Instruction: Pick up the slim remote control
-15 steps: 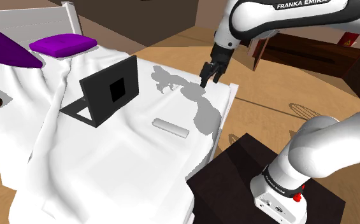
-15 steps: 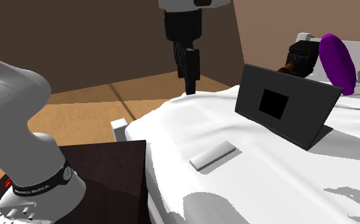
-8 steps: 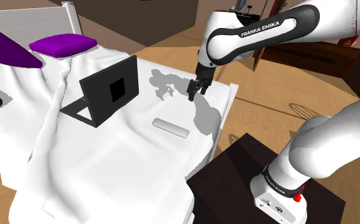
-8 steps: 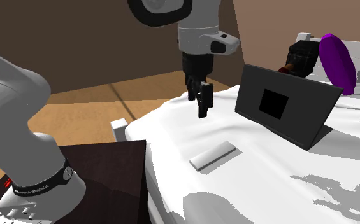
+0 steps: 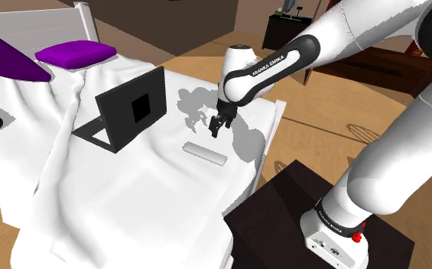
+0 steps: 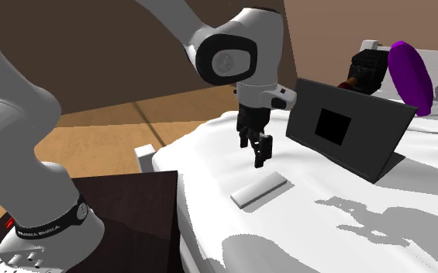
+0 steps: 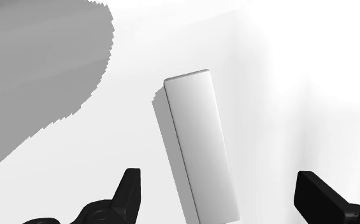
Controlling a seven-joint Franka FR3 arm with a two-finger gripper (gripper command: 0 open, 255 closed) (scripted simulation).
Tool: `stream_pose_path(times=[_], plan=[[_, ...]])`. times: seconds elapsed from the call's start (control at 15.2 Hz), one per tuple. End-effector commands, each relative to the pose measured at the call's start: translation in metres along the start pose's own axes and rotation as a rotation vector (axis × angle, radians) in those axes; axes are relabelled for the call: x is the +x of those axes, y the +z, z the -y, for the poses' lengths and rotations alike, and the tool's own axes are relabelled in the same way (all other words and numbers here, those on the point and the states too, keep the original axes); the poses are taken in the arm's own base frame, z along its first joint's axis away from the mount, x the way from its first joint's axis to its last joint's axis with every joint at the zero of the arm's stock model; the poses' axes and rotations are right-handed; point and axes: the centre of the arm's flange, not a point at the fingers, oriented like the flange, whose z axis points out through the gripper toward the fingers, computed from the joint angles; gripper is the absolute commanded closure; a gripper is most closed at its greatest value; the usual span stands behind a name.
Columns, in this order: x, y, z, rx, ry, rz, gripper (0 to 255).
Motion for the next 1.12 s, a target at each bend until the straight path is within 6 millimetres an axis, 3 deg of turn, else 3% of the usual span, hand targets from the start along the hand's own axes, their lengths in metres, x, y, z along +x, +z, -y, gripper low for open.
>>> stream_pose_path(times=[0.0, 0.53, 1.06], plan=[[0.012, 0.027, 0.004, -0.008, -0.016, 0.007, 0], [0.054, 0.125, 0.019, -0.043, -0.076, 0.037, 0], [0.052, 0.165, 0.018, -0.043, -0.076, 0.037, 0]])
